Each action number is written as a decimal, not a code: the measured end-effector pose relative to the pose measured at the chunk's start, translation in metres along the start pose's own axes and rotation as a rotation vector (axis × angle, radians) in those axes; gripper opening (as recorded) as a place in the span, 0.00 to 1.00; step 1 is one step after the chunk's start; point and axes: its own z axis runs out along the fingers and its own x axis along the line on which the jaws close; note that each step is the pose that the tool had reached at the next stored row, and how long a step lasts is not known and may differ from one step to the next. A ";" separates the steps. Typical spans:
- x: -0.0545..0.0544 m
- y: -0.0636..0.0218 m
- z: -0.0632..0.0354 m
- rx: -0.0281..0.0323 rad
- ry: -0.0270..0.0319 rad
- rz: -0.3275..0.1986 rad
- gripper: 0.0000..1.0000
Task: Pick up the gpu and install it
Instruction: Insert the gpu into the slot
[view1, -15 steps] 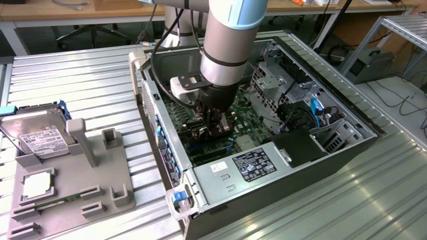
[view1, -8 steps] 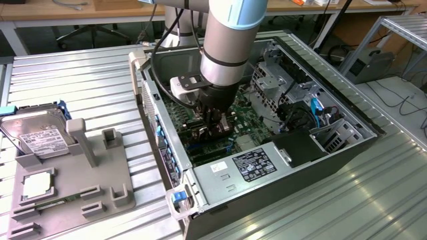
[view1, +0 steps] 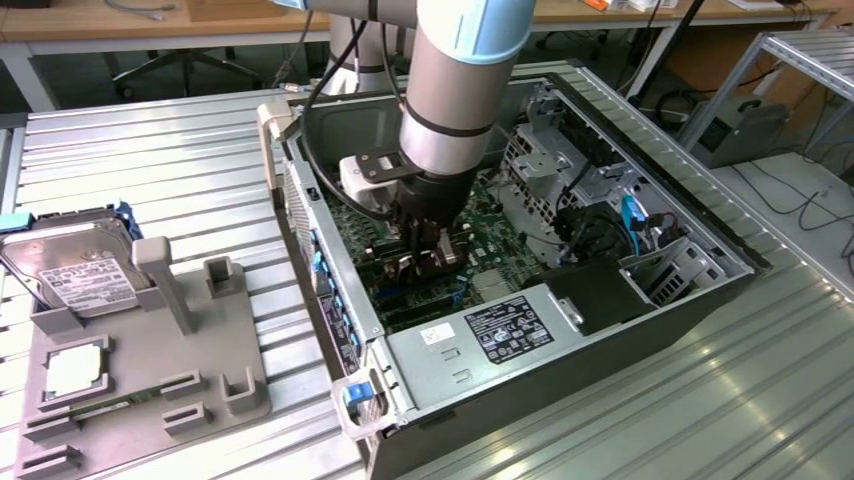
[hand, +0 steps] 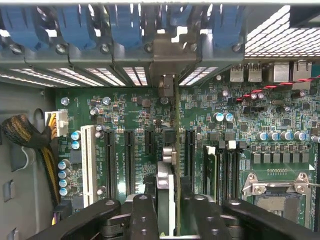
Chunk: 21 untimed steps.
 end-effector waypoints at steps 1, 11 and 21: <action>0.000 -0.0001 -0.0002 -0.0002 0.0004 0.000 0.40; 0.000 0.0000 -0.0068 -0.0003 0.0006 0.000 0.47; -0.001 0.0001 -0.0227 -0.0002 0.0004 0.000 0.47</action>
